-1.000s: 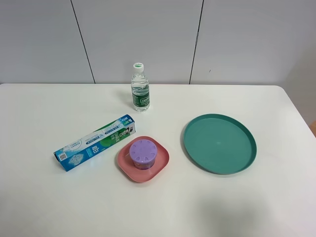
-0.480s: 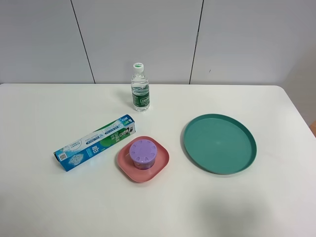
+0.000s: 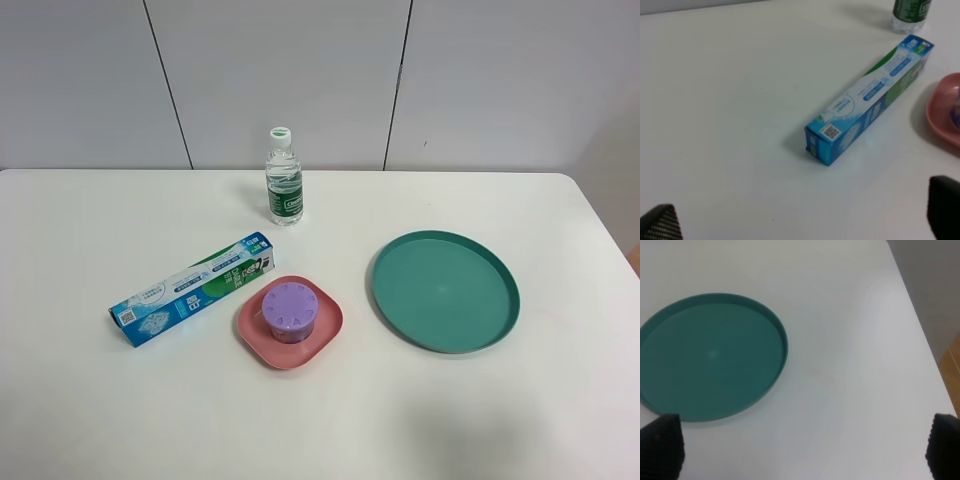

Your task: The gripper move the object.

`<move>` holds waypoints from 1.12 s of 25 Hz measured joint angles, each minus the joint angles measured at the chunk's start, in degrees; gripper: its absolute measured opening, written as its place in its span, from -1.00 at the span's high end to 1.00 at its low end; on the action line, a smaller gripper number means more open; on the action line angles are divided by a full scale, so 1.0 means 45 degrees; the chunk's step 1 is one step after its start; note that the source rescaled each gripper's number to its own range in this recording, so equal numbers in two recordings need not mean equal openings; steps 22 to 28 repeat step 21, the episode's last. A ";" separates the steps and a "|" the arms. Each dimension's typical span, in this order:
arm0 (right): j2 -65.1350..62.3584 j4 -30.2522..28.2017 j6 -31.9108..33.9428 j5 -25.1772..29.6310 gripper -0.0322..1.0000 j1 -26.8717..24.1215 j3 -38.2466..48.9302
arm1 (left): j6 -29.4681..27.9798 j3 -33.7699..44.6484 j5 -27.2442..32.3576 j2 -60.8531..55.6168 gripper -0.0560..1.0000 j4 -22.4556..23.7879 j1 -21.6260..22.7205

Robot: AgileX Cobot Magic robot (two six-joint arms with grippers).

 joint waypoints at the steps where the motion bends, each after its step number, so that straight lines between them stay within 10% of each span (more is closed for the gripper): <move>1: 0.0000 0.0000 0.0000 0.0000 -0.86 0.0000 0.0000 | 0.0000 0.0000 0.0000 0.0000 -1.00 0.0000 0.0000; 28: 0.0000 0.0000 0.0109 0.0000 -0.86 0.0000 0.0000 | 0.0000 0.0000 0.0000 0.0000 -1.00 0.0000 0.0000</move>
